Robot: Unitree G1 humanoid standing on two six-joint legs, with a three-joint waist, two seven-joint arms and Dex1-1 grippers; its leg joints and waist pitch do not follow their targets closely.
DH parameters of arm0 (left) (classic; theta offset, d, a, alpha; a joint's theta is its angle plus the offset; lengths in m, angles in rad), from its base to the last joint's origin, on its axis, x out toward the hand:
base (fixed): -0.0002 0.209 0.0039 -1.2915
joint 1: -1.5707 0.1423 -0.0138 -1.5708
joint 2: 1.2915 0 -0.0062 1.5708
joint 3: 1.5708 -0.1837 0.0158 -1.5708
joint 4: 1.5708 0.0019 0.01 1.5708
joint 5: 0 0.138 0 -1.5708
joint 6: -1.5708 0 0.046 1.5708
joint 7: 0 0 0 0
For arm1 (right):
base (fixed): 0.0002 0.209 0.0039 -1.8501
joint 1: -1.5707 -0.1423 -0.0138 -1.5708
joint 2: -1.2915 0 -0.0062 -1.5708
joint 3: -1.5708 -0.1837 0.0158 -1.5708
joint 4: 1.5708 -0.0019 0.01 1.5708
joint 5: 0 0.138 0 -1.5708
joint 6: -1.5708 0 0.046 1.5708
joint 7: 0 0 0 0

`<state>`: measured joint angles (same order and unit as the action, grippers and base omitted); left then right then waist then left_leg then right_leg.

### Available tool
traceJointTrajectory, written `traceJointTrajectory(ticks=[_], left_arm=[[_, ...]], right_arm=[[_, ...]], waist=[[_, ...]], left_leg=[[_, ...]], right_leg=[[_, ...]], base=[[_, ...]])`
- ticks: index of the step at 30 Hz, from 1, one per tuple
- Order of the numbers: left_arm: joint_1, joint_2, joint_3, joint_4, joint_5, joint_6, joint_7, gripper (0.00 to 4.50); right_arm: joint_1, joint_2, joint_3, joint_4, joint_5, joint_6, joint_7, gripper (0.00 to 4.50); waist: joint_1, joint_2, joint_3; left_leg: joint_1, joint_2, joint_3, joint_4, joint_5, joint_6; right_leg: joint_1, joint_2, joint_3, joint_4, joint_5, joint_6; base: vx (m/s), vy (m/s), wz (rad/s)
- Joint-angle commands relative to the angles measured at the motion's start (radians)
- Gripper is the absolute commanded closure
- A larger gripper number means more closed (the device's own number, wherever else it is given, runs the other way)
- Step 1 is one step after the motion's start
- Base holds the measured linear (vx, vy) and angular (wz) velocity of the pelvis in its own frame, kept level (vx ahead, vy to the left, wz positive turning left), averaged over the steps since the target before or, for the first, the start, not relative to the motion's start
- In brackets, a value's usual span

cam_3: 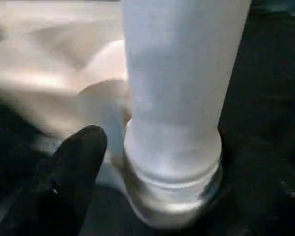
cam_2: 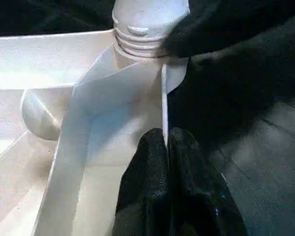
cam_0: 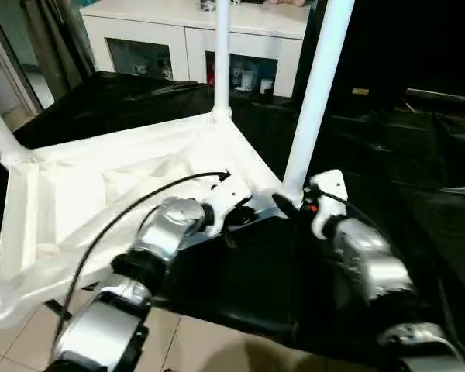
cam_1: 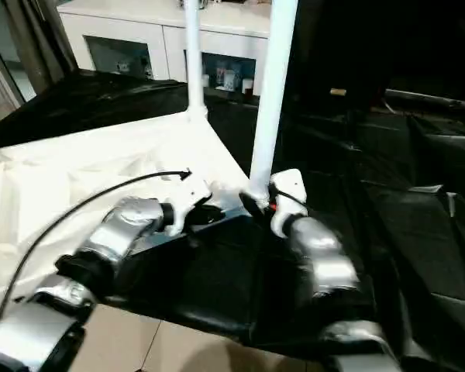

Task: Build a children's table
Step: Rotate leg to tighten

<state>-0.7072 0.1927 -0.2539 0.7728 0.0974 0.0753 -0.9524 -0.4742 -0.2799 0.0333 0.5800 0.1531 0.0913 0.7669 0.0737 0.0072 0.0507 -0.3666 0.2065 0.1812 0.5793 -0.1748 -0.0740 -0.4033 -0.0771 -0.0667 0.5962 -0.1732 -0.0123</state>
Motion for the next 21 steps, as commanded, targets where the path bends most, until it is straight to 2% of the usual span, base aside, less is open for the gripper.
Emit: traceJointTrajectory(ticks=[1,2,3,6,10,13,14,15,17,18,21], left_arm=[[0.03,0.013,-0.04,-0.008,0.002,0.025,-0.071,4.5],[0.041,0.04,-0.048,-0.029,-0.007,0.028,-0.127,4.5],[0.041,0.04,-0.048,-0.029,-0.007,0.028,-0.127,4.5],[0.061,0.091,-0.05,-0.069,-0.037,0.009,-0.226,4.5],[0.085,0.111,-0.038,-0.124,-0.076,0.004,-0.285,4.5],[0.09,0.115,-0.036,-0.14,-0.079,0.008,-0.289,4.5],[0.092,0.115,-0.035,-0.145,-0.078,0.009,-0.287,4.5],[0.093,0.115,-0.035,-0.148,-0.079,0.009,-0.286,4.5],[0.097,0.115,-0.037,-0.156,-0.085,0.012,-0.286,4.5],[0.097,0.115,-0.037,-0.156,-0.085,0.012,-0.286,4.5],[0.101,0.113,-0.04,-0.167,-0.089,0.018,-0.287,4.5]], right_arm=[[-0.002,-0.018,0.053,-0.058,0.013,0.009,0.125,0.53],[0.005,-0.071,0.068,-0.07,0.012,0.024,0.209,0.53],[0.005,-0.071,0.068,-0.07,0.012,0.024,0.209,0.53],[0.008,-0.15,0.075,-0.079,0.026,0.044,0.334,0.53],[0.012,-0.183,0.093,-0.09,0.032,0.05,0.396,0.53],[0.014,-0.188,0.102,-0.095,0.032,0.05,0.411,0.53],[0.014,-0.181,0.105,-0.093,0.028,0.05,0.408,0.53],[0.012,-0.175,0.105,-0.09,0.027,0.049,0.404,0.7],[0.011,-0.164,0.105,-0.087,0.029,0.052,0.403,0.7],[0.011,-0.164,0.105,-0.087,0.029,0.052,0.403,0.7],[0.015,-0.155,0.109,-0.089,0.034,0.065,0.417,1.1]], waist=[[0.004,-0.01,-0.066],[0.006,-0.012,-0.067],[0.009,-0.011,-0.067],[0.013,-0.011,-0.068],[0.02,-0.012,-0.065],[0.022,-0.011,-0.064],[0.022,-0.014,-0.063],[0.021,-0.014,-0.063],[0.021,-0.014,-0.064],[0.021,-0.015,-0.065],[0.023,-0.015,-0.067]], left_leg=[[0.001,0.022,-0.005,-0.06,-0.179,0.081],[0.002,0.022,-0.002,-0.058,-0.168,0.086],[0.004,0.023,-0.003,-0.058,-0.169,0.086],[0.004,0.025,-0.001,-0.056,-0.16,0.097],[0.009,0.028,0.001,-0.058,-0.186,0.082],[0.012,0.029,0.001,-0.059,-0.2,0.071],[0.01,0.028,0.0,-0.061,-0.201,0.066],[0.01,0.028,-0.001,-0.061,-0.201,0.064],[0.009,0.027,-0.001,-0.061,-0.199,0.061],[0.009,0.027,-0.001,-0.06,-0.19,0.063],[0.008,0.027,0.0,-0.058,-0.166,0.07]], right_leg=[[0.057,-0.063,0.04,-0.066,-0.174,-0.216],[0.058,-0.06,0.04,-0.062,-0.149,-0.231],[0.059,-0.061,0.039,-0.062,-0.148,-0.234],[0.059,-0.06,0.038,-0.057,-0.125,-0.25],[0.054,-0.063,0.038,-0.062,-0.179,-0.248],[0.05,-0.062,0.039,-0.066,-0.21,-0.239],[0.051,-0.063,0.039,-0.065,-0.219,-0.232],[0.051,-0.063,0.039,-0.066,-0.225,-0.229],[0.052,-0.064,0.039,-0.066,-0.229,-0.225],[0.052,-0.063,0.04,-0.064,-0.215,-0.226],[0.053,-0.062,0.04,-0.059,-0.172,-0.236]], base=[[0.0,0.0,0.0],[0.0,0.0,0.0],[0.0,0.0,0.0],[0.0,0.0,0.0],[0.0,0.0,0.0],[0.0,0.0,0.0],[0.0,0.0,0.0],[0.0,0.0,0.0],[0.0,0.0,0.0],[0.0,0.0,0.0],[0.0,0.0,0.0]])
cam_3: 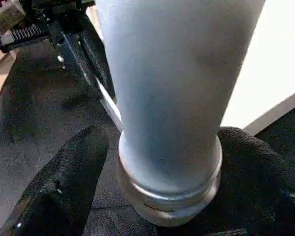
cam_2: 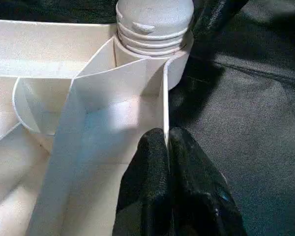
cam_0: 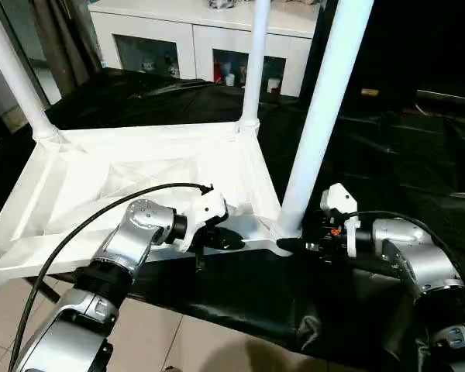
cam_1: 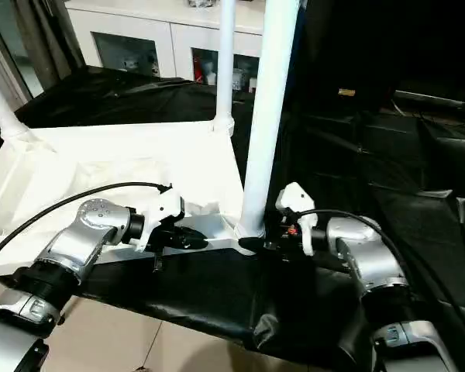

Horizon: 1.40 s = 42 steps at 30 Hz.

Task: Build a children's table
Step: Rotate leg to tighten

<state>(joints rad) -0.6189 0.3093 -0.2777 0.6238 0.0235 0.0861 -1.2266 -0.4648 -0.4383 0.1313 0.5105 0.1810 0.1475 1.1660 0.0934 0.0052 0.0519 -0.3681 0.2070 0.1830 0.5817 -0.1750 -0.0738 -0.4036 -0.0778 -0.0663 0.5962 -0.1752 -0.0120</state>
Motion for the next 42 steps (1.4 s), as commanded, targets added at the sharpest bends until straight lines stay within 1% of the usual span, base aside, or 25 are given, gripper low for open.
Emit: traceJointTrajectory(ticks=[1,8,10,12,14,15,16,17,18,19,20,22,23,25,26,28,29,31,33,35,37,38,39,41,42], left_arm=[[0.014,-0.004,-0.016,-0.021,-0.016,0.009,-0.013,4.5],[0.02,-0.001,-0.013,-0.029,-0.015,0.019,-0.01,4.5],[0.021,-0.003,-0.01,-0.026,-0.012,0.027,0.004,4.5],[0.018,-0.012,-0.004,-0.012,-0.004,0.032,0.035,4.5],[0.008,-0.027,0.004,0.011,0.011,0.033,0.093,4.5],[-0.007,-0.055,0.018,0.045,0.031,0.04,0.189,4.5],[-0.007,-0.055,0.018,0.045,0.031,0.04,0.189,4.5],[-0.031,-0.097,0.038,0.09,0.053,0.049,0.324,4.5],[-0.041,-0.117,0.043,0.108,0.06,0.056,0.373,4.5],[-0.041,-0.117,0.043,0.108,0.06,0.056,0.373,4.5],[-0.053,-0.143,0.046,0.129,0.071,0.062,0.439,4.5],[-0.073,-0.18,0.041,0.155,0.085,0.068,0.505,4.5],[-0.081,-0.192,0.036,0.163,0.09,0.065,0.521,4.5],[-0.085,-0.2,0.026,0.166,0.094,0.056,0.517,4.5],[-0.089,-0.208,0.018,0.17,0.097,0.043,0.506,4.5],[-0.094,-0.214,0.013,0.179,0.098,0.03,0.49,4.5],[-0.094,-0.214,0.011,0.181,0.097,0.02,0.478,4.5],[-0.089,-0.208,0.007,0.176,0.093,0.015,0.453,4.5],[-0.078,-0.189,0.0,0.166,0.085,-0.004,0.408,4.5],[-0.074,-0.182,-0.001,0.161,0.083,-0.001,0.394,4.5],[-0.07,-0.172,-0.001,0.156,0.077,-0.01,0.369,4.5],[-0.055,-0.139,-0.006,0.135,0.061,-0.049,0.287,4.5],[-0.054,-0.137,-0.006,0.133,0.059,-0.049,0.282,4.5],[-0.038,-0.105,-0.009,0.106,0.036,-0.065,0.196,4.5],[-0.031,-0.097,-0.01,0.094,0.023,-0.078,0.162,4.5]], right_arm=[[0.006,0.003,0.013,-0.02,0.008,0.011,0.022,1.14],[0.014,0.011,0.012,-0.022,0.01,0.013,0.013,1.73],[0.016,0.022,0.006,-0.02,0.009,0.021,-0.012,1.79],[0.015,0.045,-0.005,-0.002,-0.003,0.027,-0.074,1.8],[0.012,0.072,-0.016,0.022,-0.019,0.02,-0.149,1.81],[0.006,0.117,-0.032,0.06,-0.045,0.012,-0.273,1.81],[0.006,0.117,-0.032,0.06,-0.045,0.012,-0.273,1.81],[-0.003,0.18,-0.054,0.102,-0.071,0.015,-0.438,1.82],[-0.01,0.214,-0.07,0.121,-0.077,0.023,-0.524,1.82],[-0.01,0.214,-0.07,0.121,-0.077,0.023,-0.524,1.82],[-0.021,0.256,-0.091,0.142,-0.081,0.037,-0.625,1.82],[-0.039,0.314,-0.103,0.168,-0.095,0.043,-0.749,1.82],[-0.044,0.334,-0.102,0.173,-0.101,0.041,-0.782,1.82],[-0.045,0.35,-0.092,0.17,-0.108,0.024,-0.785,1.82],[-0.047,0.364,-0.08,0.168,-0.12,-0.005,-0.782,1.82],[-0.046,0.379,-0.074,0.164,-0.116,-0.034,-0.762,1.82],[-0.046,0.38,-0.071,0.162,-0.115,-0.043,-0.755,1.47],[-0.047,0.371,-0.072,0.155,-0.1,-0.057,-0.719,1.12],[-0.05,0.342,-0.077,0.139,-0.072,-0.061,-0.642,1.03],[-0.05,0.326,-0.074,0.131,-0.066,-0.064,-0.61,0.7],[-0.048,0.303,-0.065,0.119,-0.061,-0.058,-0.562,0.65],[-0.034,0.23,-0.04,0.076,-0.045,-0.054,-0.413,0.57],[-0.034,0.226,-0.039,0.074,-0.044,-0.054,-0.405,0.57],[-0.023,0.159,-0.024,0.04,-0.033,-0.061,-0.293,0.57],[-0.02,0.144,-0.026,0.031,-0.03,-0.06,-0.267,0.57]], waist=[[0.002,-0.013,-0.068],[0.002,-0.013,-0.067],[0.001,-0.011,-0.067],[0.001,-0.013,-0.066],[-0.005,-0.012,-0.064],[-0.008,-0.015,-0.063],[-0.01,-0.013,-0.06],[-0.01,-0.014,-0.058],[-0.014,-0.014,-0.057],[-0.016,-0.015,-0.056],[-0.019,-0.015,-0.056],[-0.023,-0.011,-0.056],[-0.026,-0.012,-0.056],[-0.025,-0.011,-0.056],[-0.025,-0.011,-0.057],[-0.024,-0.011,-0.058],[-0.024,-0.011,-0.057],[-0.024,-0.012,-0.058],[-0.022,-0.012,-0.06],[-0.021,-0.013,-0.06],[-0.021,-0.015,-0.061],[-0.018,-0.015,-0.062],[-0.015,-0.016,-0.062],[-0.013,-0.014,-0.065],[-0.012,-0.015,-0.066]], left_leg=[[0.009,0.027,-0.002,-0.06,-0.164,0.072],[0.009,0.026,-0.002,-0.061,-0.177,0.068],[0.01,0.026,-0.002,-0.061,-0.177,0.065],[0.01,0.025,-0.002,-0.061,-0.178,0.062],[0.011,0.023,-0.003,-0.063,-0.199,0.05],[0.012,0.022,-0.004,-0.064,-0.215,0.04],[0.013,0.021,-0.004,-0.065,-0.226,0.034],[0.017,0.019,-0.005,-0.066,-0.247,0.019],[0.02,0.02,-0.009,-0.07,-0.268,0.001],[0.02,0.018,-0.009,-0.07,-0.277,-0.002],[0.021,0.018,-0.011,-0.072,-0.296,-0.002],[0.023,0.019,-0.012,-0.073,-0.309,-0.005],[0.023,0.015,-0.013,-0.073,-0.319,-0.008],[0.026,0.016,-0.012,-0.072,-0.327,-0.001],[0.018,0.016,-0.014,-0.075,-0.321,0.006],[0.018,0.016,-0.013,-0.075,-0.316,0.008],[0.018,0.016,-0.013,-0.075,-0.318,0.009],[0.017,0.016,-0.012,-0.075,-0.315,0.012],[0.013,0.018,-0.012,-0.075,-0.293,0.02],[0.013,0.018,-0.009,-0.073,-0.276,0.03],[0.011,0.018,-0.01,-0.073,-0.268,0.034],[0.011,0.019,-0.009,-0.072,-0.256,0.039],[0.011,0.019,-0.009,-0.071,-0.252,0.045],[0.004,0.022,-0.009,-0.069,-0.215,0.062],[0.005,0.022,-0.007,-0.066,-0.201,0.068]], right_leg=[[0.054,-0.061,0.039,-0.058,-0.165,-0.237],[0.053,-0.062,0.038,-0.062,-0.199,-0.229],[0.053,-0.062,0.039,-0.061,-0.198,-0.228],[0.052,-0.061,0.038,-0.062,-0.203,-0.228],[0.049,-0.062,0.039,-0.067,-0.24,-0.218],[0.048,-0.063,0.039,-0.072,-0.279,-0.205],[0.045,-0.063,0.039,-0.075,-0.305,-0.199],[0.041,-0.065,0.04,-0.081,-0.362,-0.18],[0.04,-0.064,0.038,-0.086,-0.41,-0.162],[0.04,-0.063,0.036,-0.089,-0.429,-0.153],[0.038,-0.064,0.036,-0.093,-0.457,-0.135],[0.032,-0.064,0.038,-0.095,-0.464,-0.134],[0.034,-0.064,0.035,-0.1,-0.482,-0.123],[0.03,-0.065,0.036,-0.105,-0.485,-0.117],[0.036,-0.065,0.036,-0.102,-0.473,-0.113],[0.035,-0.065,0.037,-0.102,-0.459,-0.111],[0.035,-0.064,0.037,-0.101,-0.452,-0.115],[0.036,-0.064,0.037,-0.1,-0.446,-0.12],[0.041,-0.065,0.039,-0.094,-0.401,-0.132],[0.042,-0.064,0.04,-0.09,-0.357,-0.151],[0.045,-0.064,0.039,-0.089,-0.348,-0.158],[0.047,-0.064,0.039,-0.087,-0.332,-0.163],[0.05,-0.064,0.038,-0.086,-0.322,-0.165],[0.055,-0.064,0.04,-0.073,-0.239,-0.186],[0.055,-0.064,0.04,-0.071,-0.218,-0.196]], base=[[0.0,0.0,0.0],[0.0,0.0,0.0],[0.0,0.0,0.0],[0.0,0.0,0.0],[0.0,0.0,0.0],[0.0,0.0,0.0],[0.0,0.0,0.0],[0.0,0.0,0.0],[0.0,0.0,0.0],[0.0,0.0,0.0],[0.0,0.0,0.0],[0.0,0.0,0.0],[0.0,0.0,0.0],[0.0,0.0,0.0],[0.0,0.0,0.0],[0.0,0.0,0.0],[0.0,0.0,0.0],[0.0,0.0,0.0],[0.0,0.0,0.0],[0.0,0.0,0.0],[0.0,0.0,0.0],[0.0,0.0,0.0],[0.0,0.0,0.0],[0.0,0.0,0.0],[0.0,0.0,0.0]])
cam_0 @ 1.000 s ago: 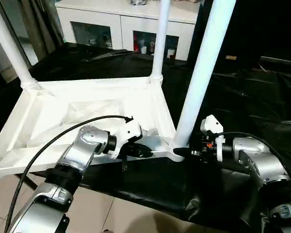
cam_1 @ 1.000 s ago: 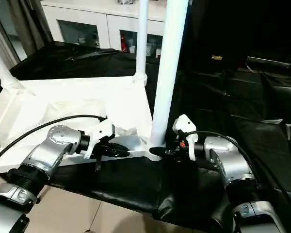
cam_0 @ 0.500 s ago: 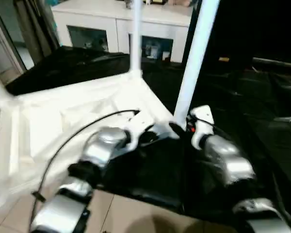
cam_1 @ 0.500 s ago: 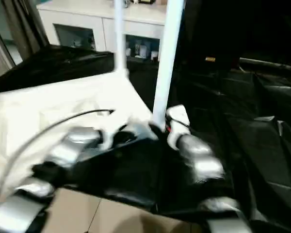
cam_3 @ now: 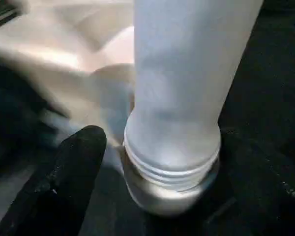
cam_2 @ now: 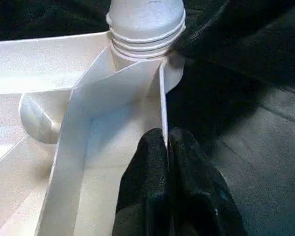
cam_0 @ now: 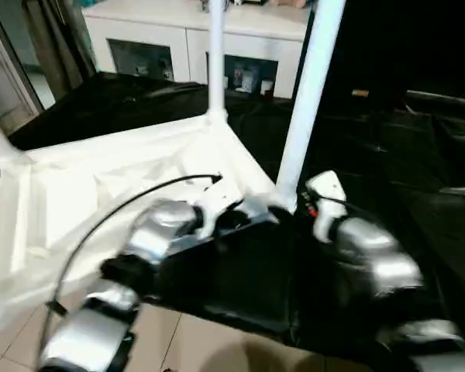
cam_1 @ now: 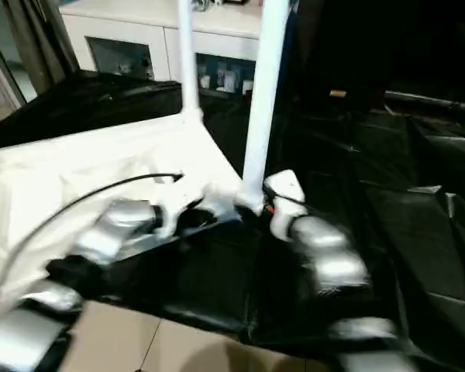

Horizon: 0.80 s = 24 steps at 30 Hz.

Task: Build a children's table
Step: Rotate leg to tighten

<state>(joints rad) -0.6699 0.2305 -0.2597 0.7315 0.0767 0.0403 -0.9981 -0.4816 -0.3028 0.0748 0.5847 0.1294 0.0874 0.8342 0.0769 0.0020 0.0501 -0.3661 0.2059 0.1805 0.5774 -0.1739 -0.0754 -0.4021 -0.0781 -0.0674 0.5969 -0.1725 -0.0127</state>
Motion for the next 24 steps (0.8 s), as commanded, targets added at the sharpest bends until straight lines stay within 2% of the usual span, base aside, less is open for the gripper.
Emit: traceJointTrajectory(ticks=[1,3,5,6,7,10,12,15,19,24], left_arm=[[0.027,-0.006,-0.029,-0.03,-0.043,-0.027,-0.103,4.5],[0.042,0.022,-0.039,-0.065,-0.065,-0.021,-0.186,4.5],[0.052,0.041,-0.045,-0.087,-0.074,-0.015,-0.226,4.5],[0.055,0.047,-0.041,-0.095,-0.082,-0.013,-0.242,4.5],[0.057,0.052,-0.037,-0.103,-0.09,-0.011,-0.257,4.5],[0.062,0.062,-0.035,-0.115,-0.097,-0.008,-0.283,4.5],[0.064,0.062,-0.033,-0.118,-0.097,-0.007,-0.285,4.5],[0.067,0.059,-0.032,-0.124,-0.101,-0.003,-0.283,4.5],[0.069,0.057,-0.029,-0.13,-0.101,-0.001,-0.279,4.5],[0.071,0.058,-0.026,-0.128,-0.097,-0.004,-0.271,4.5]], right_arm=[[0.001,-0.011,0.031,-0.057,0.027,0.002,0.098,0.57],[0.012,-0.051,0.035,-0.081,0.035,0.002,0.168,0.57],[0.024,-0.087,0.043,-0.101,0.043,0.007,0.228,0.57],[0.03,-0.11,0.05,-0.113,0.051,0.016,0.264,0.57],[0.035,-0.132,0.054,-0.122,0.058,0.021,0.299,0.57],[0.036,-0.151,0.056,-0.112,0.048,0.008,0.324,0.57],[0.037,-0.15,0.059,-0.102,0.041,0.0,0.327,0.57],[0.042,-0.141,0.07,-0.102,0.036,-0.001,0.325,0.57],[0.042,-0.141,0.086,-0.107,0.035,0.008,0.336,0.57],[0.026,-0.13,0.08,-0.077,0.031,0.01,0.329,1.03]], waist=[[0.005,-0.011,-0.066],[0.013,-0.008,-0.069],[0.017,-0.007,-0.069],[0.021,-0.005,-0.07],[0.023,-0.006,-0.068],[0.028,-0.008,-0.066],[0.028,-0.009,-0.064],[0.028,-0.01,-0.064],[0.028,-0.009,-0.066],[0.028,-0.009,-0.067]], left_leg=[[0.001,0.023,-0.005,-0.061,-0.189,0.072],[0.005,0.027,-0.002,-0.057,-0.151,0.084],[0.004,0.03,0.0,-0.056,-0.143,0.093],[0.011,0.031,0.002,-0.055,-0.15,0.098],[0.009,0.03,0.003,-0.055,-0.153,0.099],[0.009,0.029,0.003,-0.056,-0.173,0.089],[0.01,0.027,0.003,-0.057,-0.2,0.071],[0.01,0.028,0.002,-0.058,-0.203,0.06],[0.01,0.028,0.0,-0.058,-0.191,0.059],[0.009,0.027,0.001,-0.056,-0.175,0.067]], right_leg=[[0.054,-0.064,0.04,-0.068,-0.205,-0.202],[0.054,-0.061,0.04,-0.057,-0.127,-0.235],[0.055,-0.059,0.04,-0.051,-0.082,-0.251],[0.051,-0.058,0.04,-0.05,-0.07,-0.262],[0.052,-0.057,0.04,-0.05,-0.072,-0.264],[0.053,-0.062,0.041,-0.055,-0.115,-0.255],[0.051,-0.063,0.042,-0.063,-0.187,-0.234],[0.05,-0.063,0.042,-0.067,-0.226,-0.218],[0.05,-0.061,0.041,-0.063,-0.205,-0.218],[0.051,-0.06,0.041,-0.059,-0.168,-0.231]], base=[[0.0,0.0,0.0],[0.0,0.0,0.0],[0.0,0.0,0.0],[0.0,0.0,0.0],[0.0,0.0,0.0],[0.0,0.0,0.0],[0.0,0.0,0.0],[0.0,0.0,0.0],[0.0,0.0,0.0],[0.0,0.0,0.0]])
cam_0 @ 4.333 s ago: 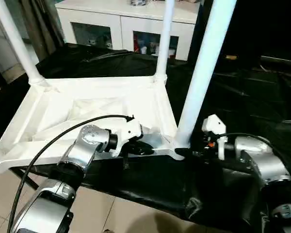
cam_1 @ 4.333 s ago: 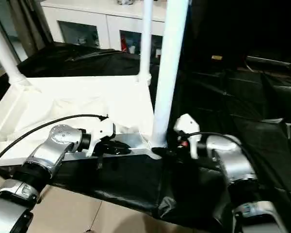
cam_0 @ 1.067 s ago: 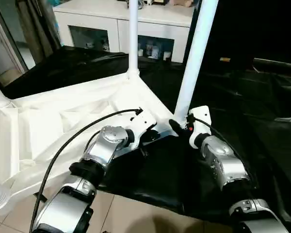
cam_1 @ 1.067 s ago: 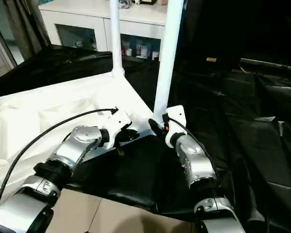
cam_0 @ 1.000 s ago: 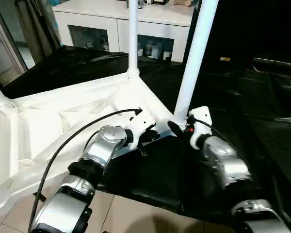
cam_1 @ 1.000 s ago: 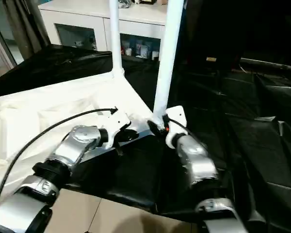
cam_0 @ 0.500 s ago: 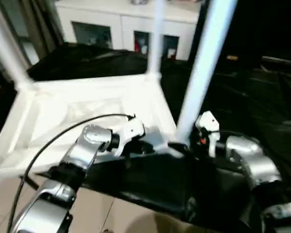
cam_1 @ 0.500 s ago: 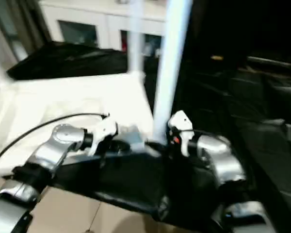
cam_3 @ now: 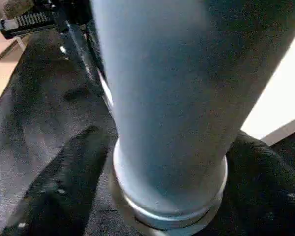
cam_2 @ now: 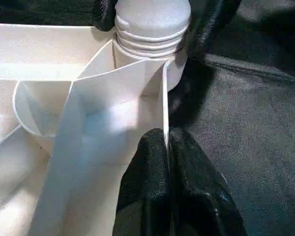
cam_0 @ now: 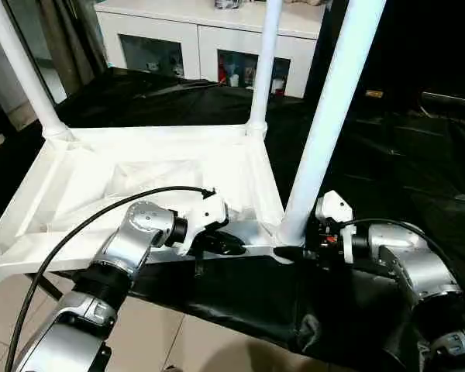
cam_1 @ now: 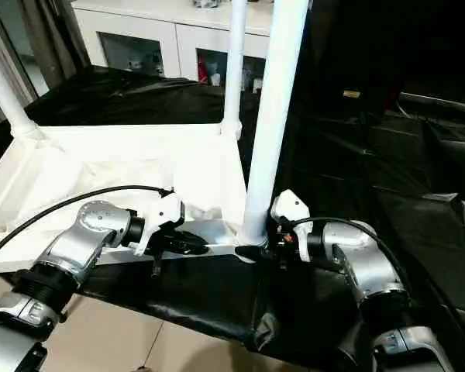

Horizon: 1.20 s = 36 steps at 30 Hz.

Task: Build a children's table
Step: Rotate leg to tighten

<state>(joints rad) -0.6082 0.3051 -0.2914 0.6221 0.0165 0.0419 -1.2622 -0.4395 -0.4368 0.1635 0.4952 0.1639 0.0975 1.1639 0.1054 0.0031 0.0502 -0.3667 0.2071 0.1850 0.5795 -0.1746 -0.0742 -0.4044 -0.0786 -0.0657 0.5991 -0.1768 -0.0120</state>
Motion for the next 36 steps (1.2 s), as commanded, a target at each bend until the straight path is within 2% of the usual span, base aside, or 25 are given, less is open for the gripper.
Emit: traceJointTrajectory(ticks=[1,8,13,16,17,18,19,20,21,23,24,25,28,30,31,32,33,36], left_arm=[[0.01,-0.017,0.007,-0.018,-0.037,-0.007,-0.005,4.5],[0.014,-0.017,0.008,-0.021,-0.04,0.0,-0.007,4.5],[0.018,-0.022,0.01,-0.019,-0.038,0.005,0.005,4.5],[0.0,-0.048,0.015,0.02,-0.002,-0.003,0.104,4.5],[-0.018,-0.075,0.023,0.053,0.015,-0.001,0.176,4.5],[-0.018,-0.075,0.023,0.053,0.015,-0.001,0.176,4.5],[-0.029,-0.095,0.025,0.073,0.028,0.004,0.225,4.5],[-0.037,-0.112,0.024,0.087,0.039,0.01,0.263,4.5],[-0.052,-0.142,0.024,0.112,0.058,0.025,0.332,4.5],[-0.073,-0.183,0.027,0.144,0.073,0.046,0.418,4.5],[-0.081,-0.199,0.028,0.157,0.077,0.054,0.45,4.5],[-0.09,-0.218,0.028,0.17,0.083,0.057,0.485,4.5],[-0.103,-0.244,0.02,0.188,0.092,0.041,0.498,4.5],[-0.107,-0.25,0.017,0.192,0.093,0.028,0.489,4.5],[-0.108,-0.25,0.018,0.194,0.094,0.023,0.485,4.5],[-0.109,-0.243,0.021,0.198,0.096,0.005,0.48,4.5],[-0.109,-0.243,0.021,0.198,0.096,0.005,0.48,4.5],[-0.099,-0.214,0.021,0.188,0.089,-0.005,0.437,4.5]], right_arm=[[-0.017,0.006,-0.011,0.015,-0.003,-0.002,-0.006,1.16],[0.017,0.0,-0.014,-0.033,0.031,0.02,0.016,1.73],[0.027,0.025,-0.026,-0.029,0.039,0.032,-0.015,1.8],[0.01,0.082,-0.038,0.051,-0.022,0.004,-0.19,1.8],[-0.004,0.131,-0.058,0.101,-0.062,-0.007,-0.356,1.81],[-0.004,0.131,-0.058,0.101,-0.062,-0.007,-0.356,1.81],[-0.011,0.164,-0.075,0.12,-0.07,0.003,-0.447,1.81],[-0.016,0.19,-0.088,0.13,-0.071,0.013,-0.509,1.81],[-0.027,0.233,-0.109,0.144,-0.069,0.034,-0.603,1.81],[-0.045,0.285,-0.13,0.167,-0.073,0.048,-0.717,1.81],[-0.053,0.304,-0.138,0.177,-0.076,0.052,-0.758,1.81],[-0.062,0.328,-0.142,0.186,-0.079,0.055,-0.797,1.81],[-0.071,0.366,-0.122,0.184,-0.088,0.022,-0.795,1.81],[-0.073,0.379,-0.099,0.171,-0.094,-0.01,-0.762,1.81],[-0.074,0.378,-0.092,0.166,-0.097,-0.023,-0.748,1.81],[-0.075,0.37,-0.086,0.161,-0.093,-0.038,-0.713,1.46],[-0.075,0.37,-0.086,0.161,-0.093,-0.038,-0.713,1.26],[-0.075,0.335,-0.093,0.137,-0.054,-0.029,-0.612,1.12]], waist=[[-0.001,-0.01,-0.067],[0.001,-0.01,-0.067],[0.003,-0.01,-0.068],[-0.003,-0.011,-0.063],[-0.013,-0.01,-0.06],[-0.013,-0.01,-0.06],[-0.019,-0.011,-0.06],[-0.022,-0.01,-0.058],[-0.026,-0.01,-0.056],[-0.028,-0.011,-0.055],[-0.028,-0.01,-0.054],[-0.029,-0.008,-0.053],[-0.023,-0.009,-0.054],[-0.022,-0.01,-0.057],[-0.022,-0.01,-0.057],[-0.022,-0.014,-0.058],[-0.021,-0.013,-0.058],[-0.019,-0.016,-0.058]], left_leg=[[0.009,0.026,-0.003,-0.058,-0.176,0.066],[0.01,0.026,-0.003,-0.058,-0.173,0.067],[0.01,0.026,-0.003,-0.057,-0.174,0.067],[0.01,0.024,-0.005,-0.062,-0.196,0.047],[0.014,0.021,-0.005,-0.064,-0.229,0.025],[0.014,0.021,-0.005,-0.064,-0.229,0.025],[0.016,0.019,-0.009,-0.067,-0.254,0.009],[0.014,0.019,-0.009,-0.068,-0.259,0.009],[0.019,0.019,-0.009,-0.069,-0.277,0.002],[0.02,0.016,-0.011,-0.071,-0.293,-0.001],[0.025,0.017,-0.011,-0.071,-0.303,-0.004],[0.025,0.016,-0.011,-0.07,-0.309,-0.006],[0.028,0.014,-0.01,-0.069,-0.317,0.004],[0.019,0.015,-0.012,-0.072,-0.297,0.011],[0.019,0.016,-0.012,-0.072,-0.295,0.013],[0.016,0.016,-0.011,-0.072,-0.287,0.017],[0.017,0.016,-0.011,-0.072,-0.285,0.018],[0.016,0.016,-0.01,-0.071,-0.278,0.031]], right_leg=[[0.054,-0.06,0.039,-0.061,-0.165,-0.231],[0.054,-0.06,0.039,-0.061,-0.168,-0.228],[0.053,-0.06,0.039,-0.061,-0.17,-0.228],[0.05,-0.062,0.04,-0.067,-0.223,-0.215],[0.043,-0.062,0.04,-0.076,-0.296,-0.196],[0.043,-0.062,0.04,-0.076,-0.296,-0.196],[0.047,-0.065,0.038,-0.084,-0.365,-0.17],[0.045,-0.063,0.039,-0.084,-0.372,-0.164],[0.041,-0.061,0.039,-0.09,-0.4,-0.152],[0.042,-0.061,0.037,-0.094,-0.44,-0.138],[0.037,-0.063,0.038,-0.099,-0.459,-0.129],[0.035,-0.062,0.039,-0.099,-0.464,-0.128],[0.032,-0.063,0.039,-0.107,-0.479,-0.114],[0.04,-0.064,0.039,-0.102,-0.447,-0.112],[0.038,-0.063,0.04,-0.101,-0.438,-0.113],[0.041,-0.063,0.04,-0.099,-0.418,-0.119],[0.041,-0.064,0.04,-0.097,-0.413,-0.122],[0.042,-0.064,0.04,-0.097,-0.406,-0.127]], base=[[0.0,0.0,0.0],[0.0,0.0,0.0],[0.0,0.0,0.0],[0.0,0.0,0.0],[0.0,0.0,0.0],[0.0,0.0,0.0],[0.0,0.0,0.0],[0.0,0.0,0.0],[0.0,0.0,0.0],[0.0,0.0,0.0],[0.0,0.0,0.0],[0.0,0.0,0.0],[0.0,0.0,0.0],[0.0,0.0,0.0],[0.0,0.0,0.0],[0.0,0.0,0.0],[0.0,0.0,0.0],[0.0,0.0,0.0]])
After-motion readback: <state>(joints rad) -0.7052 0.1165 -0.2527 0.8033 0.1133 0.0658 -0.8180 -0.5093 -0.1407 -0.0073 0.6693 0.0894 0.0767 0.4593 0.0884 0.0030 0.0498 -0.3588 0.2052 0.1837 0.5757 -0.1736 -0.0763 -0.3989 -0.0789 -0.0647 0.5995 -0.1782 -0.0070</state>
